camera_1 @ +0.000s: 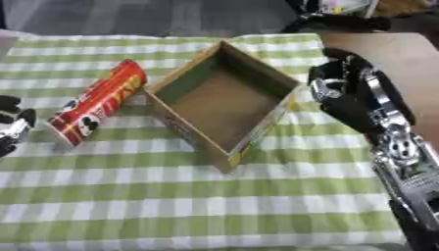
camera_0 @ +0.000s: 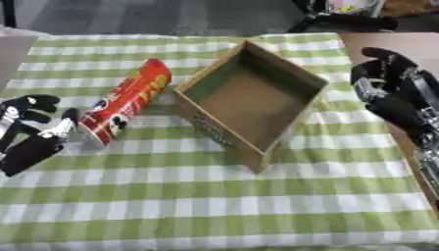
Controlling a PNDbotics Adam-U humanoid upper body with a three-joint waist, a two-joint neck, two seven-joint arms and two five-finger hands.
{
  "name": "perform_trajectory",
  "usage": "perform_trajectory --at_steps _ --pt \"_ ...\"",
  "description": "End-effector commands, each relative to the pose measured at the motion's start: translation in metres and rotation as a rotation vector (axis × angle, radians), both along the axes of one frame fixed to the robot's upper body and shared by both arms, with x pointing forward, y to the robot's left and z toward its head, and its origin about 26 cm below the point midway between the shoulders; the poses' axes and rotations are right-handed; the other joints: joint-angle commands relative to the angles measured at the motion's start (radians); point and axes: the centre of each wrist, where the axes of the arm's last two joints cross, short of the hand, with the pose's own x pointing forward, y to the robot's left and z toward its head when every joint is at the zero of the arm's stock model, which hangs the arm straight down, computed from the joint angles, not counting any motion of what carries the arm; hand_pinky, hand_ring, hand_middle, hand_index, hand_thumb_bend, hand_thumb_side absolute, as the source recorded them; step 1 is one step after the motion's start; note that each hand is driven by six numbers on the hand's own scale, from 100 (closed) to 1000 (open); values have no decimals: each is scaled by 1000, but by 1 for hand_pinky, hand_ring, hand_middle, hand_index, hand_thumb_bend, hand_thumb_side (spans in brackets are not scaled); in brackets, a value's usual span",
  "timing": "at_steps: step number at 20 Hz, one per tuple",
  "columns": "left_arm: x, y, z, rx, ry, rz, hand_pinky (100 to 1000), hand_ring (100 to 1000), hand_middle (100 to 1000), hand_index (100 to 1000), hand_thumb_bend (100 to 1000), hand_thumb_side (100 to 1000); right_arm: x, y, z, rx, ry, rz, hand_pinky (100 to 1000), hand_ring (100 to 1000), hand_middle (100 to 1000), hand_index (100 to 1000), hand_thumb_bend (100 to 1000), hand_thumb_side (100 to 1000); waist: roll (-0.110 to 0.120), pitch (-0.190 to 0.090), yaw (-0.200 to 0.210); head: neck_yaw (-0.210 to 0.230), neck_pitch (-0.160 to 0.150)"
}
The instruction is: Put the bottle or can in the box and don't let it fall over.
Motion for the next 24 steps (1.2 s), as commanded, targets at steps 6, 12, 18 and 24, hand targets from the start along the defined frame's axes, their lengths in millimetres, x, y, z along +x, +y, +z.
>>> perform_trajectory --at_steps 6,12,18,24 --pt "2 -11 18 12 32 -7 752 813 753 849 384 544 1 -2 6 -25 -12 9 749 778 671 870 147 391 12 -23 -5 10 -9" --pt "3 -15 20 4 44 -12 765 825 747 841 419 587 1 -2 6 -26 -10 11 750 778 671 870 147 391 11 -22 -5 12 -12" --pt "5 -18 20 16 53 -7 764 826 748 841 423 576 1 -2 6 -26 -10 14 749 775 666 870 148 391 11 -20 -7 14 -15" --pt "11 -19 15 31 72 -5 766 828 749 841 423 568 1 -1 7 -26 -11 18 749 775 665 871 149 391 9 -16 -8 18 -20"
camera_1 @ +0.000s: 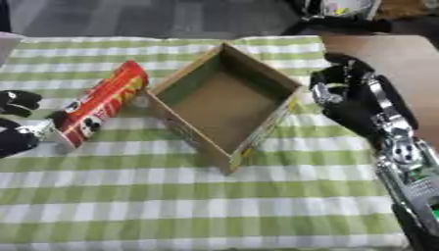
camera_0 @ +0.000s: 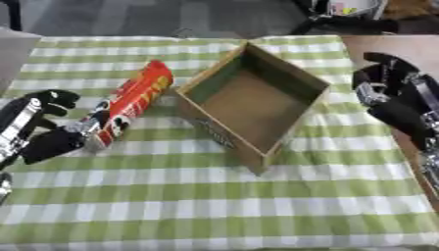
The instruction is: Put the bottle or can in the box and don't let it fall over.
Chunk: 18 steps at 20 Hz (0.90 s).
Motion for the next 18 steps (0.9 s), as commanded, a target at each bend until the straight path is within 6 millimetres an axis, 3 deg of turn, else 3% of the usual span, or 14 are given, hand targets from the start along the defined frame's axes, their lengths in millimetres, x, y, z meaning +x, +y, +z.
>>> perform_trajectory --at_steps 1,18 --pt "3 0 4 20 -14 -1 767 829 750 842 424 566 1 -2 8 -21 -23 6 750 774 665 870 149 391 9 -15 -2 4 -12" --pt "17 -1 -10 57 16 35 767 828 750 844 426 546 1 1 12 -22 -36 19 751 776 666 871 152 390 -7 13 -4 6 -37"
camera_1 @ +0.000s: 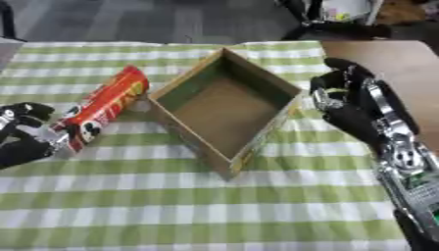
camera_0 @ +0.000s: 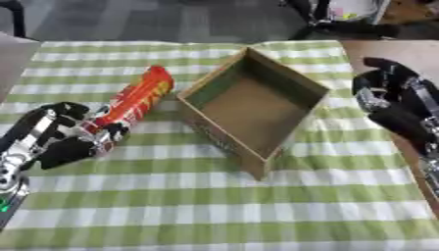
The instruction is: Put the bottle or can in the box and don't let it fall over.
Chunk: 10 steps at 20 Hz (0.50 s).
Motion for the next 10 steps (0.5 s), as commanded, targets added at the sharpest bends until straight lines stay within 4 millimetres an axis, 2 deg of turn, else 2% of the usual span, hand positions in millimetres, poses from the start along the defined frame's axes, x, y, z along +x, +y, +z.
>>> perform_trajectory --at_steps 1,10 --pt "2 1 7 15 -34 9 767 827 751 844 427 545 0 0 9 -20 -27 9 751 776 666 871 152 390 -7 8 0 3 -19" --pt "5 1 6 37 -60 35 768 829 751 842 433 530 0 2 11 -20 -33 16 752 777 667 871 155 389 -16 25 -1 5 -36"
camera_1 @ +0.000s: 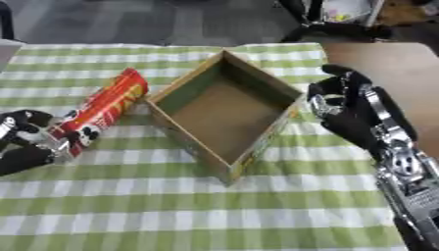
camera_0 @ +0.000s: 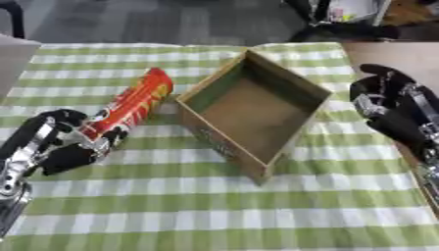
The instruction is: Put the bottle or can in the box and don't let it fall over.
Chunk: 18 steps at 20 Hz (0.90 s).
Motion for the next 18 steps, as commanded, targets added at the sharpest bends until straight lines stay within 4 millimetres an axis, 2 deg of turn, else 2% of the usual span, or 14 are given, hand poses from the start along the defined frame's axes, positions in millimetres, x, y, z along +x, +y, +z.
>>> perform_trajectory --at_steps 1,12,18 --pt "2 0 8 16 -34 6 768 829 753 843 434 529 0 0 10 -18 -34 7 752 777 667 871 155 389 -14 8 -2 4 -16" --pt "10 0 12 67 -91 41 781 838 764 847 452 502 0 1 12 -19 -43 11 753 778 668 871 159 387 -26 36 -6 8 -25" --pt "18 2 8 94 -89 71 782 839 765 846 456 493 1 2 13 -20 -46 13 753 779 669 872 161 385 -29 49 -8 16 -28"
